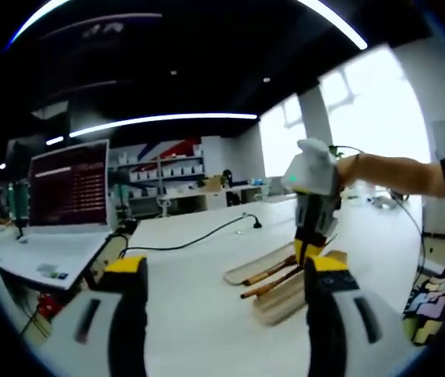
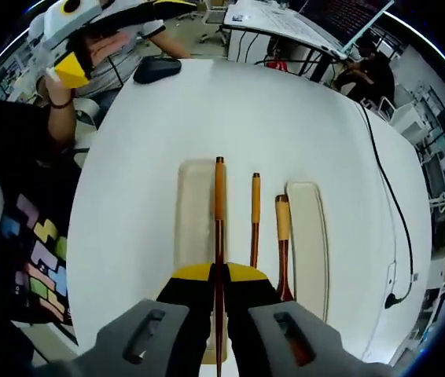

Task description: Arrange the utensils inside the cutlery case until each visible utensil rests in its matching compartment.

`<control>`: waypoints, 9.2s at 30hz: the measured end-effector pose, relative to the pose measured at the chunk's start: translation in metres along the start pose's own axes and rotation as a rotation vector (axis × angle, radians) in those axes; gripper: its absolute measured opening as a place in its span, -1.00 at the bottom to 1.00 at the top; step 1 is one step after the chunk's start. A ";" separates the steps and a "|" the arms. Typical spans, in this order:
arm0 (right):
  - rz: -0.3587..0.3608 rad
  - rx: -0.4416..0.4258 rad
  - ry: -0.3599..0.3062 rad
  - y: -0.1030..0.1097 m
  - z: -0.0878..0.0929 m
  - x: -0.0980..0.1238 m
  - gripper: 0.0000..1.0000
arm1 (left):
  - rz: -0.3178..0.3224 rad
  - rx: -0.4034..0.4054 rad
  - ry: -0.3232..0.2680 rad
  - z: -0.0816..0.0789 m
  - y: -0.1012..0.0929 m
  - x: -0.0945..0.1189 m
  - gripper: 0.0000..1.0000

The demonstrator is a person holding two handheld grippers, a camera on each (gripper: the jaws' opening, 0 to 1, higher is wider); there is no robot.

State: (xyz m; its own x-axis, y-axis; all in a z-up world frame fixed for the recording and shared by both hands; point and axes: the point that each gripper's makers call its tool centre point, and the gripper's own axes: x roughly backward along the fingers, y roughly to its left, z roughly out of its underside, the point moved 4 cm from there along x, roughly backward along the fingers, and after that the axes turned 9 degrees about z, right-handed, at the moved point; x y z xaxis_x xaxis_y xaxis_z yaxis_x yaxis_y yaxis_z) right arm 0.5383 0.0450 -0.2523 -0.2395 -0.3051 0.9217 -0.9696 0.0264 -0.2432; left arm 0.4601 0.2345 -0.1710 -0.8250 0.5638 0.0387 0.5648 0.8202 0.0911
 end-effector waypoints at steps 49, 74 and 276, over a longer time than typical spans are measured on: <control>-0.163 -0.095 -0.043 0.028 0.005 -0.026 -0.94 | 0.006 0.007 0.054 0.015 -0.005 -0.005 0.72; -0.148 -0.116 -0.096 0.018 -0.001 -0.013 -0.90 | 0.000 0.009 0.062 0.016 -0.002 -0.007 0.72; -0.075 0.008 0.104 0.002 -0.013 -0.013 -0.87 | 0.037 0.005 0.118 0.033 -0.005 -0.021 0.72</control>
State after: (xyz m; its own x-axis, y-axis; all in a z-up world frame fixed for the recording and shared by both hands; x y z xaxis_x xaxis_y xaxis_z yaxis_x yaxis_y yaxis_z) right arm 0.5389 0.0614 -0.2603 -0.1707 -0.2056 0.9636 -0.9847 -0.0003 -0.1745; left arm 0.4747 0.2217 -0.2047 -0.8002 0.5783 0.1586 0.5944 0.7999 0.0824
